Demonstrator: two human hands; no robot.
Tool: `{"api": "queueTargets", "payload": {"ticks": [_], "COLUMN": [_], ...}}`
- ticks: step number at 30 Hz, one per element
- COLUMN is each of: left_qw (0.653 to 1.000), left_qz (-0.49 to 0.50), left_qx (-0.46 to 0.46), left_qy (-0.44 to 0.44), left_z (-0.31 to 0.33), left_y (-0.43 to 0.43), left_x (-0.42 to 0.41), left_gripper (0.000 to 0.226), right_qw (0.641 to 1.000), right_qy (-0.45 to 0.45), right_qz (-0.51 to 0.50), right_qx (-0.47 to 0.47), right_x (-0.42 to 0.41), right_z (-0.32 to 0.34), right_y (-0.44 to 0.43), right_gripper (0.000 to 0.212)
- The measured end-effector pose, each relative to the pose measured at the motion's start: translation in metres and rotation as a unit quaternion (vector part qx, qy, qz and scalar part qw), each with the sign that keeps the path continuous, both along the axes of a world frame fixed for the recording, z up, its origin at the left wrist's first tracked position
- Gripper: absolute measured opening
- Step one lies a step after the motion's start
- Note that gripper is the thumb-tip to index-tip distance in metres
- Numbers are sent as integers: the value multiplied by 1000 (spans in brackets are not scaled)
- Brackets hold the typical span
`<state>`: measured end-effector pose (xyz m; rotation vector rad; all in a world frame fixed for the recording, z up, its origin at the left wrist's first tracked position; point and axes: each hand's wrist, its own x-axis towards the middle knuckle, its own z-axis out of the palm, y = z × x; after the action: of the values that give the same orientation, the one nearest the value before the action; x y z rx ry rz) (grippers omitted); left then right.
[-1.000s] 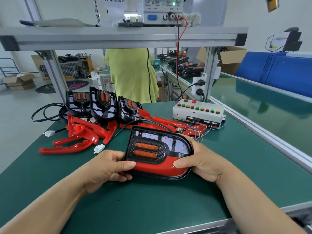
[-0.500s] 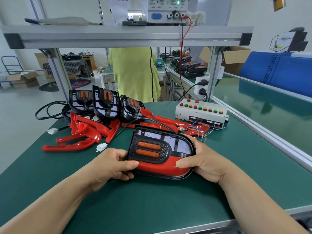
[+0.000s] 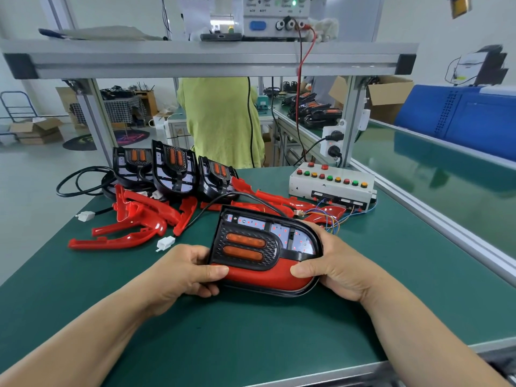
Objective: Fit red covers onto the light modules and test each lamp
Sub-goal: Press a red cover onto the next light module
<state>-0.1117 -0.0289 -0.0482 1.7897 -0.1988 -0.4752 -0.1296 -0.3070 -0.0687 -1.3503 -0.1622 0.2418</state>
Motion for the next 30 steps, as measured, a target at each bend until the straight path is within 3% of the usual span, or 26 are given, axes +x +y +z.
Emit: {"api": "queueTargets", "payload": {"ticks": [9,19,24,27,30], "left_qw": [1000,986,951,914,870], "left_qz": [-1,-29,89,186,205], "left_qx": [1,140,209,238,332], "left_qy": [3,-88,-209,-272,-303], "left_z": [2,4,21,27,22], "left_y": [1,11,26,30,24], "left_x": [-2,2,21,39,59], "left_gripper": [44,13,18,18,19], "right_qw": [999,999,999,999,999], "right_qy": [-1,18,7,7,15], "right_qz": [44,33,33,38,23], "right_qx": [13,16,17,23,30], "right_x": [2,3,5,5,5], "right_z": [1,-2,-2,-1,-1], "right_y": [-1,-5,-3,-2,-1], "right_gripper": [84,83,82,81,87]}}
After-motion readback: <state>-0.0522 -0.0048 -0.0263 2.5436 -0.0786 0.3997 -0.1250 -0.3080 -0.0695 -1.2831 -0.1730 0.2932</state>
